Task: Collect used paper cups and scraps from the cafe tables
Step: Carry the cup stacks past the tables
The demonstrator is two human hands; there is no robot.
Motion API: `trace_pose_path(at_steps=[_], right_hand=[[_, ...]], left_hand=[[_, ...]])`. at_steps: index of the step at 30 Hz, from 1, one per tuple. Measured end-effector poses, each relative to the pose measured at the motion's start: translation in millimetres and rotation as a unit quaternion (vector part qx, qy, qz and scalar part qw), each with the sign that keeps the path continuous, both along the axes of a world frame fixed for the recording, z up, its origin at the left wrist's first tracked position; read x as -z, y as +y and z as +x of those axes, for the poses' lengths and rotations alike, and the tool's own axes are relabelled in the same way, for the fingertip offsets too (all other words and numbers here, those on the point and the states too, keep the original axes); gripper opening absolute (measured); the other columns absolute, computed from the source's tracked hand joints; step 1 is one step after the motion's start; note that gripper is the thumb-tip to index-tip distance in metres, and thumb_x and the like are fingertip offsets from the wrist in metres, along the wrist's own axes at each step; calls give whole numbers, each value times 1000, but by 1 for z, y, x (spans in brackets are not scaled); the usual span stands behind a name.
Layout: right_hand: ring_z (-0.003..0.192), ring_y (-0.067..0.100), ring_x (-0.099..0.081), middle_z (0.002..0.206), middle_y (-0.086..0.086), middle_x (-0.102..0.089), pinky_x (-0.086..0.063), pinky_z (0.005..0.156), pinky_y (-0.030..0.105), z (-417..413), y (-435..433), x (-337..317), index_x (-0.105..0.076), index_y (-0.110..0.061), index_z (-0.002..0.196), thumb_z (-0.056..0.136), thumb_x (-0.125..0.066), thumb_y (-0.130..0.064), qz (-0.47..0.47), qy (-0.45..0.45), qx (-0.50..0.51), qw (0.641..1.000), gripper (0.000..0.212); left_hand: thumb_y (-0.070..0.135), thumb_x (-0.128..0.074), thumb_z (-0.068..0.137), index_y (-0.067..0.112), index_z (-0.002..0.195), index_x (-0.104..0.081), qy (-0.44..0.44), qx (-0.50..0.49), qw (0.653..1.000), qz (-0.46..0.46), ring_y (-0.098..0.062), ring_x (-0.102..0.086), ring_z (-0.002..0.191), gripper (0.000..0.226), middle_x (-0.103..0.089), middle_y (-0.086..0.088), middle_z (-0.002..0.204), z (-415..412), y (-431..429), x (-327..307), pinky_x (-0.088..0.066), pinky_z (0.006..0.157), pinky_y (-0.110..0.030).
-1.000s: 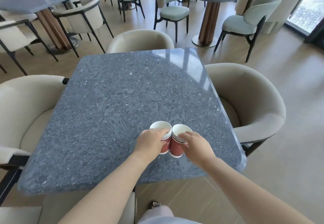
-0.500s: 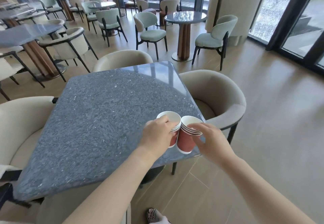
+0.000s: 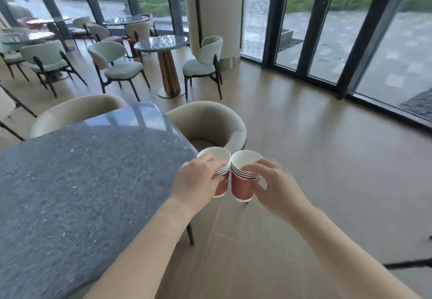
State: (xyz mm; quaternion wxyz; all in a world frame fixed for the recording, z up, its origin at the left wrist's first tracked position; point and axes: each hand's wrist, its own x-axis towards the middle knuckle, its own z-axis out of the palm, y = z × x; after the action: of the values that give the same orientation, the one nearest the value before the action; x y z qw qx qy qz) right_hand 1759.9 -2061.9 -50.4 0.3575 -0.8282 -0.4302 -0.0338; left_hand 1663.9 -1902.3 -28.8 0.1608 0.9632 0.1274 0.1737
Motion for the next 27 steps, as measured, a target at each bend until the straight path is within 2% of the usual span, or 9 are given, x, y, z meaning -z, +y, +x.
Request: trace_pose_path(at_steps=[4,8,11,13,16,19,24,27], right_hand=[[95,20,-53,99,-8,-63,-34,73,17,5,-73,0,-67,-23,103,75,-58,4,5,17,96,995,40],[95,19,-53,93,-16,-57,-36,75,19,6,-149,-5,-67,-26,102,78,-59,0,14,24,194,981,36],[90,19,-57,90,-17,-55,-44,76,24,3,-193,-11,-68,-23,101,74,-63,3,22,0,255,967,38],[84,18,-59,88,-15,-56,-44,76,22,1,-216,-13,-69,-21,99,72,-65,6,28,-19,292,956,38],[81,16,-59,87,-12,-59,-43,78,19,-1,-244,-16,-70,-21,97,69,-65,7,29,-31,352,935,40],[81,8,-55,88,-8,-63,-36,77,6,-1,-267,-17,-70,-21,96,67,-65,7,20,-41,410,911,41],[91,14,-57,95,-6,-66,-37,80,13,1,-296,-18,-69,-22,101,72,-69,2,16,-30,496,868,38],[93,13,-57,97,-9,-64,-37,82,13,-1,-308,-22,-69,-21,102,71,-68,3,16,-26,546,837,38]], left_hand=[[26,-62,82,35,107,-63,4,92,996,-24,-16,-58,91,26,-61,11,102,39,-54,2,-42,70,-26],[23,-66,80,34,108,-64,29,198,977,-75,-17,-59,96,30,-62,10,100,77,-113,4,-48,82,-37],[19,-69,77,30,108,-66,33,262,960,-93,-16,-59,101,32,-64,8,103,104,-155,0,-46,87,-37],[17,-70,76,26,106,-68,28,305,947,-100,-18,-60,100,32,-65,5,103,119,-179,-3,-47,87,-37],[15,-70,76,24,107,-68,28,369,923,-104,-19,-60,98,33,-65,5,104,140,-211,-9,-47,86,-34],[15,-71,75,27,107,-67,17,415,905,-94,-16,-60,97,34,-65,9,105,159,-239,-11,-41,80,-22],[14,-68,73,32,100,-67,17,495,864,-89,-17,-60,91,33,-64,16,108,191,-284,-11,-43,71,-25],[12,-68,72,34,96,-66,22,551,827,-108,-12,-58,83,33,-60,27,98,210,-310,-12,-38,69,-21]])
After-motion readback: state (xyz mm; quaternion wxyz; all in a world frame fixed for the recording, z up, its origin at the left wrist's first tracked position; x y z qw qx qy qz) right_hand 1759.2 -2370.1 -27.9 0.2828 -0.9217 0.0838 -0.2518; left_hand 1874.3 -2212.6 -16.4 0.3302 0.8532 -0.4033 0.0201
